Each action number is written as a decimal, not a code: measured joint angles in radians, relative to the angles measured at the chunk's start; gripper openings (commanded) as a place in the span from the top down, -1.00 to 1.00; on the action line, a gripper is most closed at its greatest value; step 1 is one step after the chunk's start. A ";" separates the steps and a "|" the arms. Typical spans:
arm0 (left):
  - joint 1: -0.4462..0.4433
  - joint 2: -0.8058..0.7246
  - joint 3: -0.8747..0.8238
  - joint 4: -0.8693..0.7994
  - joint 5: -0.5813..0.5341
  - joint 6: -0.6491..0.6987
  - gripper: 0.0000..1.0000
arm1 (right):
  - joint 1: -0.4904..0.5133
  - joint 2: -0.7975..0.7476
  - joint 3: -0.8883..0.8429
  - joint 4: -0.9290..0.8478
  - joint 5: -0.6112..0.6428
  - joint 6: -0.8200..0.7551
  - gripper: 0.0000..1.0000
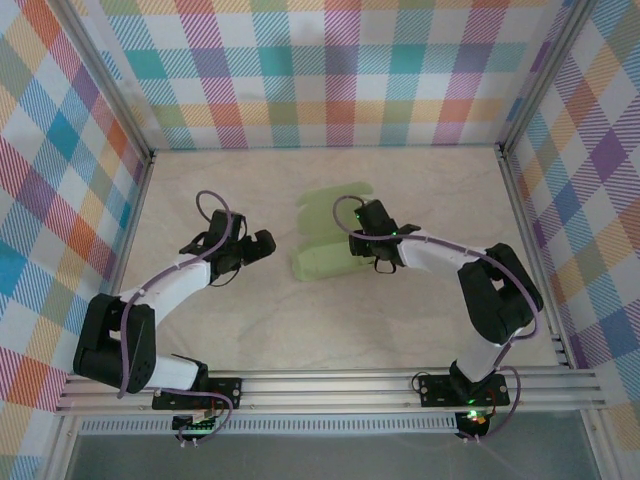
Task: Fold the paper box
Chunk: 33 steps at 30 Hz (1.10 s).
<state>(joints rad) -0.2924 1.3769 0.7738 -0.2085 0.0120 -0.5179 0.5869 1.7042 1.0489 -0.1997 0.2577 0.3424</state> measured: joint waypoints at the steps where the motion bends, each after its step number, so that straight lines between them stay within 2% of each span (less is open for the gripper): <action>1: 0.000 -0.003 0.000 0.000 -0.005 0.005 -0.98 | -0.007 0.001 0.010 -0.004 -0.010 -0.010 0.09; 5: 0.000 -0.008 0.000 0.000 -0.007 0.014 -0.98 | -0.041 0.010 0.031 -0.011 -0.066 -0.050 0.25; 10: 0.000 -0.008 0.000 0.001 -0.006 0.014 -0.98 | -0.068 0.051 0.040 -0.032 -0.118 -0.092 0.60; 23: 0.000 -0.008 0.000 0.000 -0.007 0.017 -0.98 | -0.070 0.102 0.060 -0.064 -0.135 -0.142 0.83; 30: 0.000 -0.007 0.000 0.001 -0.007 0.017 -0.99 | -0.069 0.119 0.083 -0.076 -0.113 -0.143 0.82; 33: 0.000 -0.006 0.000 0.002 -0.007 0.018 -0.99 | -0.065 0.121 0.089 -0.086 -0.094 -0.146 0.92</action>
<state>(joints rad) -0.2924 1.3712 0.7738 -0.2070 0.0051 -0.5003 0.5220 1.8248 1.1381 -0.2855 0.1638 0.1959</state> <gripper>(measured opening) 0.995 0.054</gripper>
